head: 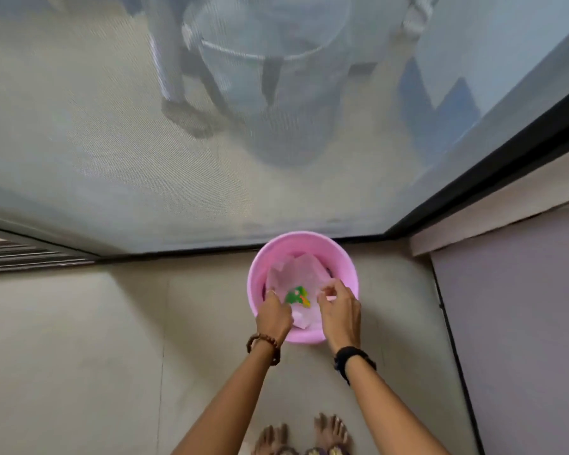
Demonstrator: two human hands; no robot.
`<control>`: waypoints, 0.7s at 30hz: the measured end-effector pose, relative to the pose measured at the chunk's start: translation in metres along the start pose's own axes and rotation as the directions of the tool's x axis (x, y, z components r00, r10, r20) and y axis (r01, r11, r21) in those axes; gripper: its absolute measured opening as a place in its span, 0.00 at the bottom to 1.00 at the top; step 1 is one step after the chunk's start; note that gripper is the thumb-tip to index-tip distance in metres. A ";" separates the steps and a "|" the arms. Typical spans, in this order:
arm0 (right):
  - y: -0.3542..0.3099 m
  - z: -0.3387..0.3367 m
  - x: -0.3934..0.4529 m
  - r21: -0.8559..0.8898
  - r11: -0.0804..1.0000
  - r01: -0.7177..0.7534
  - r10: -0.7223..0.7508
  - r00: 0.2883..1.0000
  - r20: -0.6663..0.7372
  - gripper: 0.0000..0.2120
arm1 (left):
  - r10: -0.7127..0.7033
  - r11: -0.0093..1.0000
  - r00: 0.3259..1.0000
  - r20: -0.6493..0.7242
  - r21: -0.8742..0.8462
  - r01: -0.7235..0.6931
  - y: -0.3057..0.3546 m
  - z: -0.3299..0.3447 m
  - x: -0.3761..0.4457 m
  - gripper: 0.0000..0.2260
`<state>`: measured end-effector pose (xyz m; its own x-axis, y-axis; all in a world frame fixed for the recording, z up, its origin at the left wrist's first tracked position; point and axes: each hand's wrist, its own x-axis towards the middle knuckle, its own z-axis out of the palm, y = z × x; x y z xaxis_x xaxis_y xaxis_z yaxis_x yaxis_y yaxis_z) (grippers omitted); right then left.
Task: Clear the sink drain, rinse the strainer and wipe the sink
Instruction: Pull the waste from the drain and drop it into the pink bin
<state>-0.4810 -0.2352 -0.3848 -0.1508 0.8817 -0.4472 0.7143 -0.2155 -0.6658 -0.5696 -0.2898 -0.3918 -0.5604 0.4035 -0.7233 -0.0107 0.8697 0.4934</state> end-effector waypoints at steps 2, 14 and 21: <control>-0.015 -0.014 -0.013 0.164 0.980 -0.115 0.121 0.992 -0.024 0.03 | -0.020 0.974 1.000 0.016 -0.224 0.023 0.013 -0.012 -0.024 0.09; -0.233 -0.348 -0.229 0.942 0.239 -0.237 0.209 0.960 0.188 0.17 | 0.216 0.516 0.794 0.568 -0.757 0.401 0.255 -0.124 -0.393 0.17; -0.227 -0.523 -0.314 0.954 0.235 0.187 0.105 0.971 -0.216 0.17 | 0.486 0.718 0.492 0.722 -0.651 0.247 0.352 -0.082 -0.540 0.18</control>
<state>-0.2384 -0.2440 0.2194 0.0766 0.9237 -0.3753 -0.5125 -0.2864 -0.8096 -0.3383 -0.2250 0.2117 0.3173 0.8264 -0.4652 -0.6848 0.5390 0.4904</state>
